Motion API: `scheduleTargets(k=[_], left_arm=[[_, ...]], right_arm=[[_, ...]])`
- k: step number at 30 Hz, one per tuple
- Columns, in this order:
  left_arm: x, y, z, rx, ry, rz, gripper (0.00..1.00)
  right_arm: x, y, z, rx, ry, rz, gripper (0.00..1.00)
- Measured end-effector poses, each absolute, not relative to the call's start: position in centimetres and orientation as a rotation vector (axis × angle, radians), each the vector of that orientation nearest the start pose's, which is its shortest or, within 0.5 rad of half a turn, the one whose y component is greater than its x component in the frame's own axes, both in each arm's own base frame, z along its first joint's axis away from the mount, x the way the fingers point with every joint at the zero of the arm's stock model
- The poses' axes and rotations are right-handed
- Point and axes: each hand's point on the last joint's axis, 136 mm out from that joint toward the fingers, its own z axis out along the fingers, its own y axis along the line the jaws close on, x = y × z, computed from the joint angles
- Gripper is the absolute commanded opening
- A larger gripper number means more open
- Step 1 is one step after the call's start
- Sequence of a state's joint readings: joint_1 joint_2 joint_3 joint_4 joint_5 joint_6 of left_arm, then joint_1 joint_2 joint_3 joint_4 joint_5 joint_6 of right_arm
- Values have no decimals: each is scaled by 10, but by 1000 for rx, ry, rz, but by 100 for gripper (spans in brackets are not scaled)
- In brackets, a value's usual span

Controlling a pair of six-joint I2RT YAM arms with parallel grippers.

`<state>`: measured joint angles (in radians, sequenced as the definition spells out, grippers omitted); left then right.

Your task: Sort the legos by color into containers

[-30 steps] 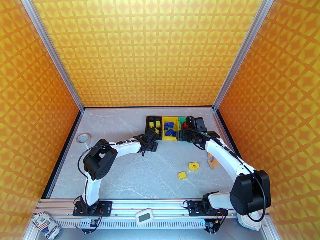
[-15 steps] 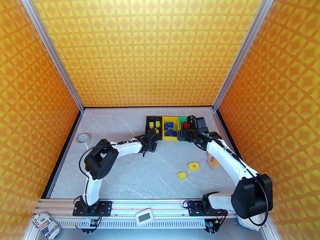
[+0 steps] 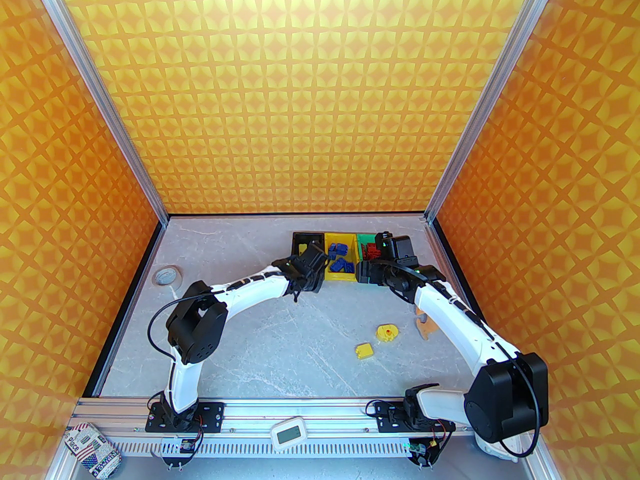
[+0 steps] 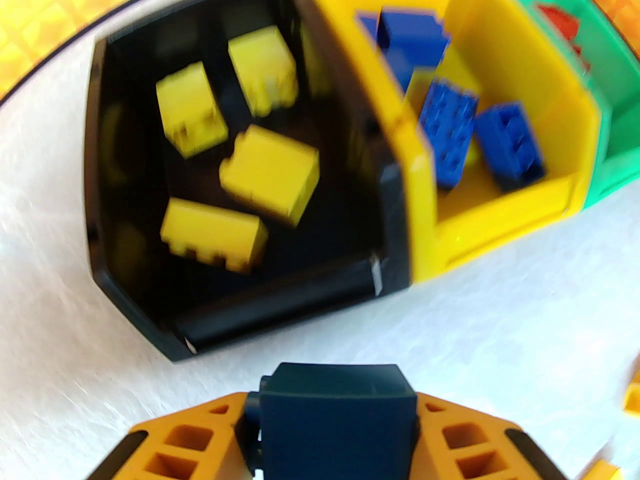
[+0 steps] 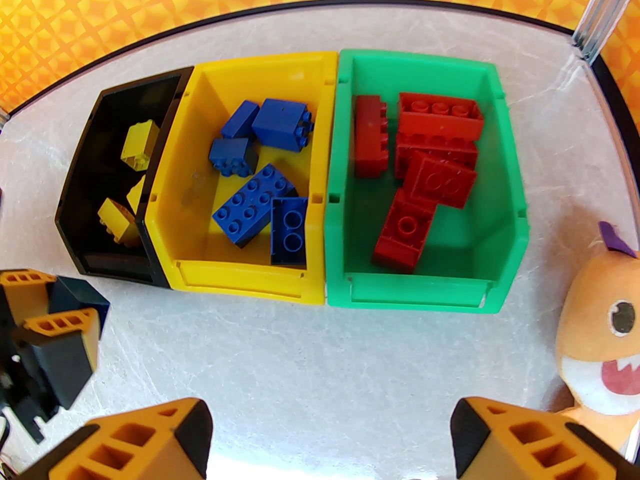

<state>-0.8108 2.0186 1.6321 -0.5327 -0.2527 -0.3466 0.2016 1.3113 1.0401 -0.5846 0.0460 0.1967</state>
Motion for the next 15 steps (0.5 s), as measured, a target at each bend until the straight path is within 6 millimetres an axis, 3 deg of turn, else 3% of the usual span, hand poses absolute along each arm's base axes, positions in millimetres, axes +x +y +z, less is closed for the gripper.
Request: scheduleTargets(k=[7,12,15], left_arm=[[420,-379,171,451,2321,-249,42],[441,-401,172,465,2293,-257,42],[456,-417,166,477,2275,-259,54]], right_arm=[[355,60,180,27,2414,100,82],[347,57,183,32,2416,87,82],[345,56,185,37,2409,87,82]])
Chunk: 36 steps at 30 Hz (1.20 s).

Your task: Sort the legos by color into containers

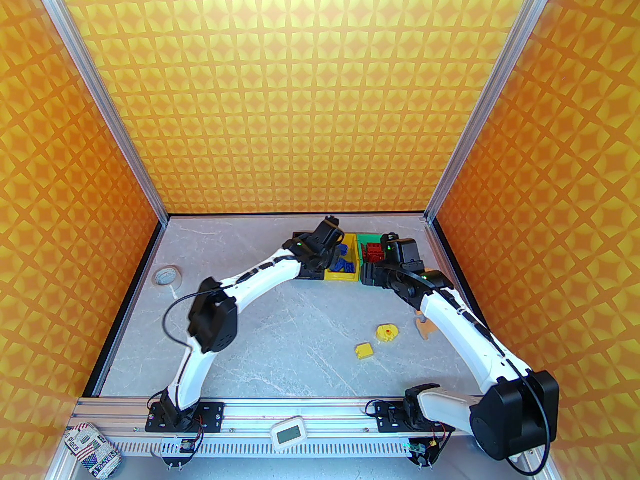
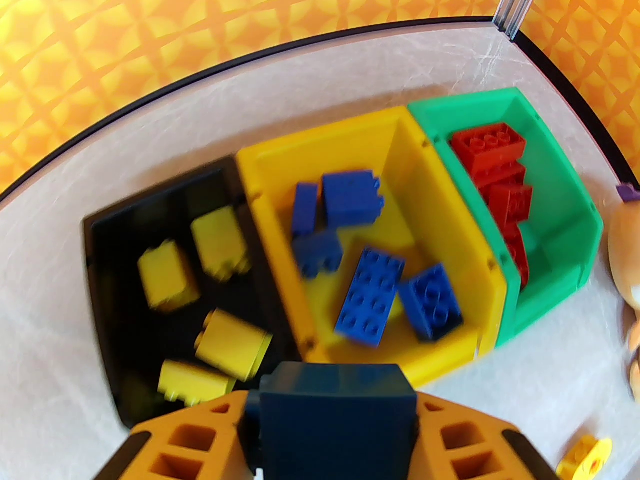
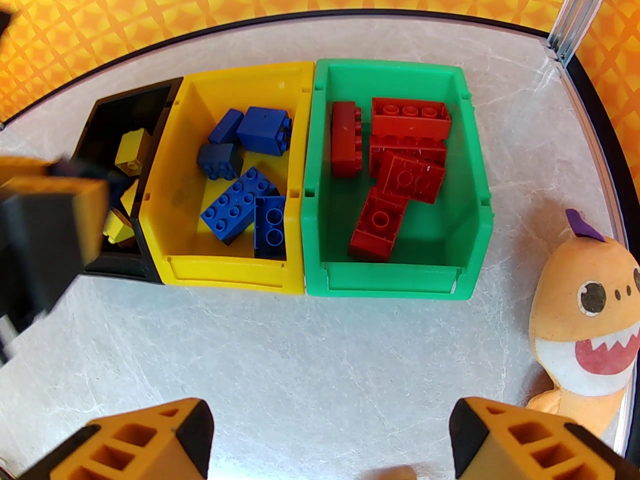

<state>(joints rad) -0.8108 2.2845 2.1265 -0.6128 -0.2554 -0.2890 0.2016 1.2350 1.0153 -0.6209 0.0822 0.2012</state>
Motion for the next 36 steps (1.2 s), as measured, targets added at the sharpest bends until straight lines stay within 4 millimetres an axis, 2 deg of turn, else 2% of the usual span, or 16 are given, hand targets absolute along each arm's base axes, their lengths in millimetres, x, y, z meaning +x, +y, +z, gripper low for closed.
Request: scheduleTargets(k=[3,6,10,13,15,21,26,31,36], left_arm=[[472,-433,159,490,2252,-263,71],[486,-447,152,486,2236,-272,75],[486,-448,144,494,2251,-264,76],[475,-437,141,505,2277,-247,77],[467,-428,145,510,2287,-239,77],[447,-407,186,486,2257,-268,78],[425,-385,206,454,2253,-292,79],[407,-366,201,437,2284,-287,80],[400,-359,197,436,2300,-283,80]], right_arm=[[341,55,183,42,2419,86,81],[337,54,179,43,2434,83,82],[334,54,174,46,2452,80,81],[332,53,172,49,2460,78,81],[331,53,171,51,2465,77,81],[327,49,165,75,2485,56,81],[319,44,155,107,2523,26,81],[312,39,147,150,2552,-1,81],[290,32,124,223,2603,-22,81]])
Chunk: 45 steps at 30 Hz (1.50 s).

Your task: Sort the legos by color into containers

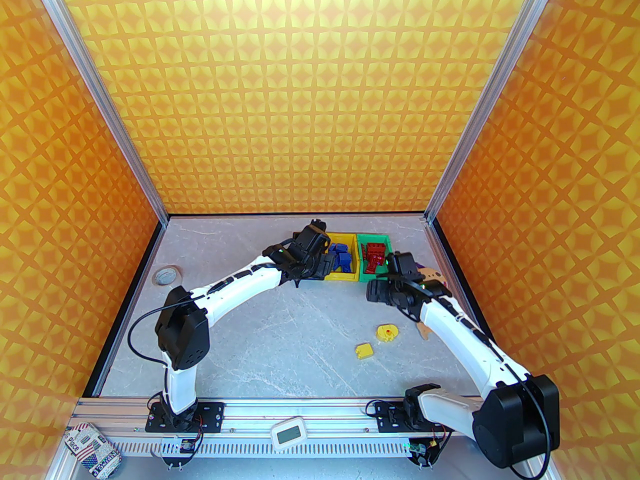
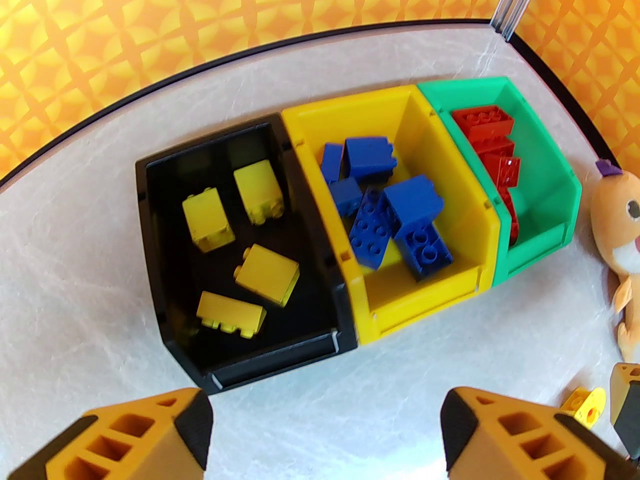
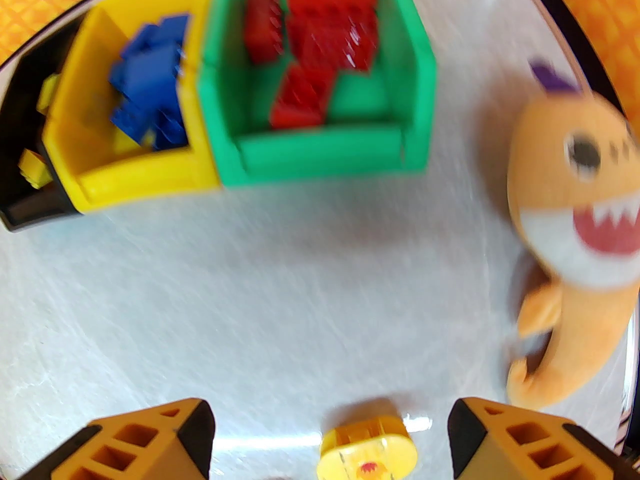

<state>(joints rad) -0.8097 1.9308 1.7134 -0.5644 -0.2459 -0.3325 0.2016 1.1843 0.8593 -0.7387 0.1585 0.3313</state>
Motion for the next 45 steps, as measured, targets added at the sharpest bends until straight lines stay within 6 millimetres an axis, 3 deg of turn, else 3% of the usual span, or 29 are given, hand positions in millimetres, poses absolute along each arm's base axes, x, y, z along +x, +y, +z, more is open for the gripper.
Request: scheduleTargets(k=[12,25,35,40,45], left_arm=[[395,-350,218,414,2262,-311,80],[393,-335,211,400,2281,-290,81],[390,-328,223,387,2258,-304,81],[390,-325,217,385,2270,-294,81],[391,-324,218,382,2269,-294,81]], right_arm=[[252,25,96,435,2629,16,90],[217,33,45,535,2776,80,92],[232,56,33,514,2801,238,90],[243,80,36,447,2791,410,87],[251,86,44,345,2796,394,83]])
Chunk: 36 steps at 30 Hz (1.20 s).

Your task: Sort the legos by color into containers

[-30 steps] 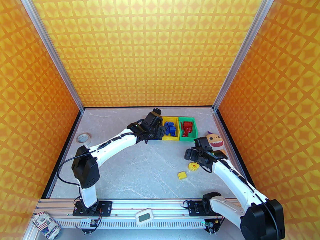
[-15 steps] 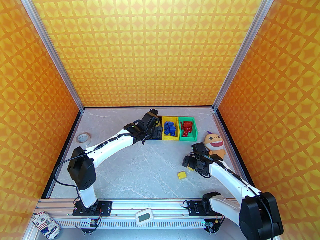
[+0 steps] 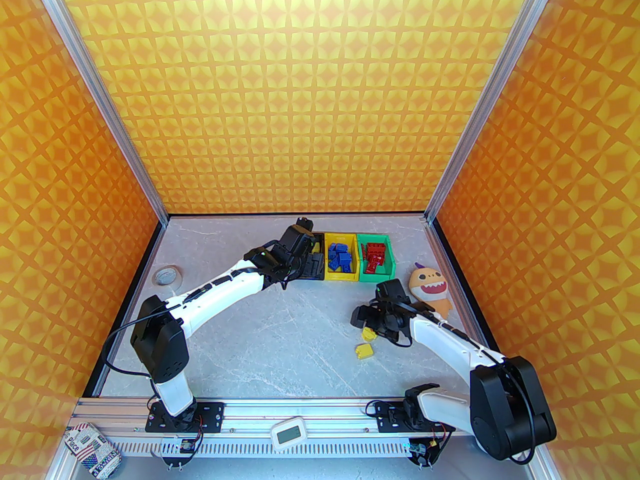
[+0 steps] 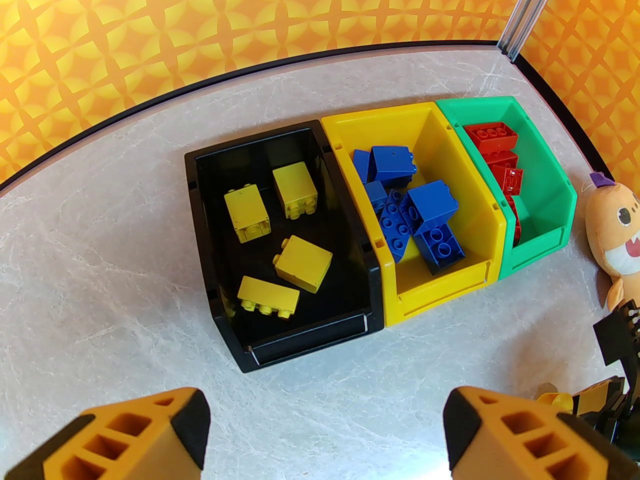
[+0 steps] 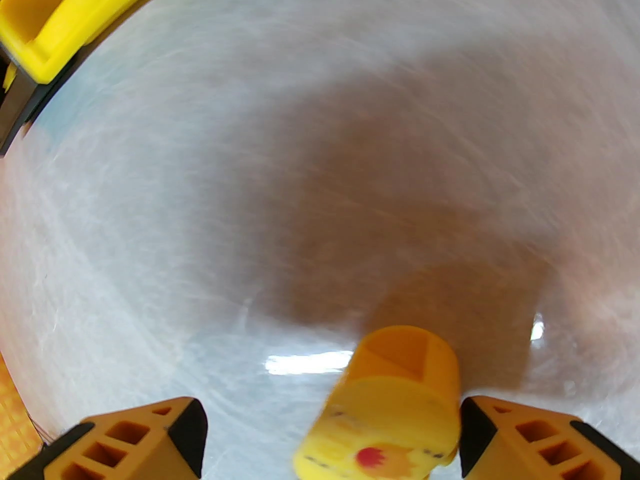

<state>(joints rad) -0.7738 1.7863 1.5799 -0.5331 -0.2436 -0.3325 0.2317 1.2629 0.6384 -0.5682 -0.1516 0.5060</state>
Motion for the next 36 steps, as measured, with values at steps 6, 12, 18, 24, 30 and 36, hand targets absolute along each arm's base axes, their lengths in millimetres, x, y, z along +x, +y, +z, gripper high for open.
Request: scheduleTargets(k=[6,12,18,24,30,36], left_arm=[[391,-324,218,383,2269,-294,81],[391,-324,217,382,2270,-294,81],[391,-324,217,382,2271,-293,81],[391,-324,217,382,2271,-293,81],[389,-322,212,382,2279,-288,81],[376,-302,202,378,2310,-266,81]], right_arm=[[240,79,31,274,2870,247,74],[234,74,19,247,2916,148,59],[239,72,17,233,2927,114,42],[259,82,35,185,2874,144,35],[313,100,84,138,2732,206,34],[378,129,141,75,2565,277,34]])
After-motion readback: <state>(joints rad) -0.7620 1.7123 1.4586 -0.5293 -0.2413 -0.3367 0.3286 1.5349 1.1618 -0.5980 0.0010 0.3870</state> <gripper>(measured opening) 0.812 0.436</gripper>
